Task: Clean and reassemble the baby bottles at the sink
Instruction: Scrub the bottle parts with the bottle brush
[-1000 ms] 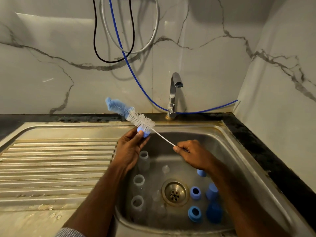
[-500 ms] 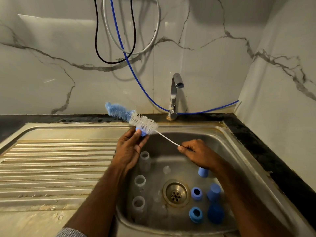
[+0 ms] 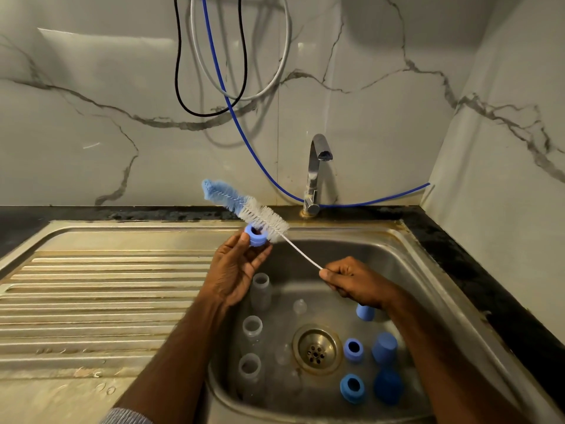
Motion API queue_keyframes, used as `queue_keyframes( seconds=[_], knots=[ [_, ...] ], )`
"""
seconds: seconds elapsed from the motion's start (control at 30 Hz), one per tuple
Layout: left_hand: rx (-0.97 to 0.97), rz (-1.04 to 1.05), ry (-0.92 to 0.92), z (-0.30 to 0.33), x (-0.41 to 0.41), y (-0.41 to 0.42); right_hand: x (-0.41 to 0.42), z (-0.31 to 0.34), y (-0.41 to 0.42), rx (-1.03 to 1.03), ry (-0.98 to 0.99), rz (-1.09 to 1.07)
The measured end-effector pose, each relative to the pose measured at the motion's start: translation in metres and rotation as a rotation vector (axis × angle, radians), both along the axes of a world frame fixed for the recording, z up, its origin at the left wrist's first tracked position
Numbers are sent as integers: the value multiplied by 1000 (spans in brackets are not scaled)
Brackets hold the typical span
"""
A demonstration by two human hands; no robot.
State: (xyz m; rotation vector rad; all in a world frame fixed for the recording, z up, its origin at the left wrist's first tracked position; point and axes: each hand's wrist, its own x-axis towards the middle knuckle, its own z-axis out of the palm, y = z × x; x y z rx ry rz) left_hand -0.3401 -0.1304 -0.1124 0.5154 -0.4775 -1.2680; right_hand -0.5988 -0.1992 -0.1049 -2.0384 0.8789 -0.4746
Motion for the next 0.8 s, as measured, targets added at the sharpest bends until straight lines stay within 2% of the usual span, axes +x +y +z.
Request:
queue_keyframes(
  seconds=[0.13, 0.27, 0.47, 0.63, 0.8],
  knots=[
    [45, 24, -44, 1, -5, -1, 9, 2, 4, -97, 29, -32],
    [54, 102, -77, 4, 4, 1, -14, 7, -3, -94, 92, -21],
    [74, 24, -514, -2, -22, 3, -4, 4, -1, -194, 95, -96],
    [84, 23, -914, -18, -35, 0, -49, 11, -16, -59, -8, -191],
    [43, -26, -1443, -35, -62, -21, -79, 1, -25, 31, -10, -307]
  ],
)
